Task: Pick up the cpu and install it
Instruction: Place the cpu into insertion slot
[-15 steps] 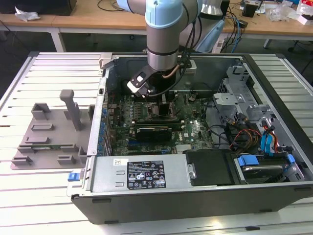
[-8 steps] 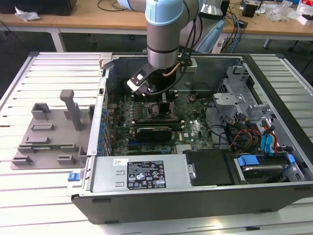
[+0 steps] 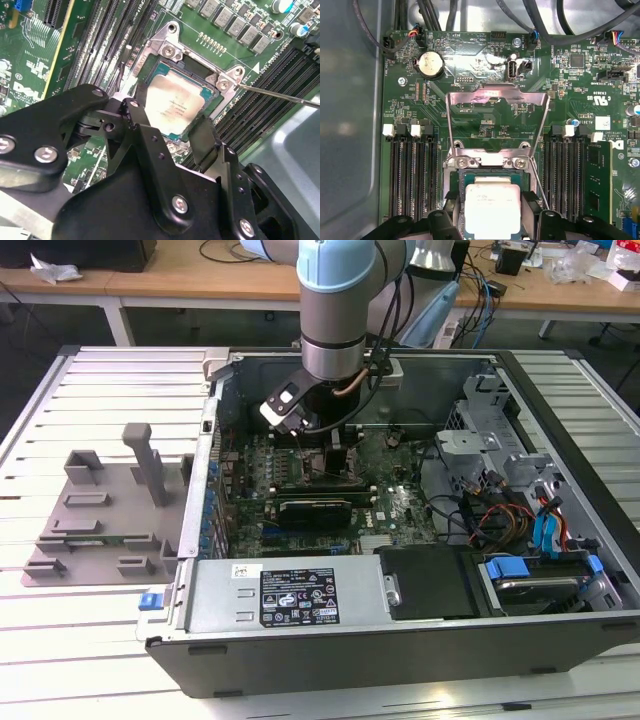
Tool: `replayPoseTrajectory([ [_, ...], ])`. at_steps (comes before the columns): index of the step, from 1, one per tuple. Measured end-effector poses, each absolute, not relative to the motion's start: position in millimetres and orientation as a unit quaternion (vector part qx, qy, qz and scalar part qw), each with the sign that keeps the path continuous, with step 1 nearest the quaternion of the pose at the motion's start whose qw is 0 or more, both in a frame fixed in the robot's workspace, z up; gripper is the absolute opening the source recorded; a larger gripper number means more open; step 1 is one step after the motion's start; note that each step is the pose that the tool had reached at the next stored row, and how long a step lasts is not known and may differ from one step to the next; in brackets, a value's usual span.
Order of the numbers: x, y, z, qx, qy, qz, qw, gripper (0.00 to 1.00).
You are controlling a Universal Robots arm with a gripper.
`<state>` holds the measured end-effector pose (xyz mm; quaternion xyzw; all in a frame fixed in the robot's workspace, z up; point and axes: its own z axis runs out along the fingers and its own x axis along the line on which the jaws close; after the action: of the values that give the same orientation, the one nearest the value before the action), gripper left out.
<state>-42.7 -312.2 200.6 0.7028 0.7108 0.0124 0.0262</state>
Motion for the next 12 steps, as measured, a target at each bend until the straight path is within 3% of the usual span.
replayPoseTrajectory([
  [12, -41.8, -312.3, 200.8, 0.703, 0.711, 0.013, 0.026, 0.59],
])
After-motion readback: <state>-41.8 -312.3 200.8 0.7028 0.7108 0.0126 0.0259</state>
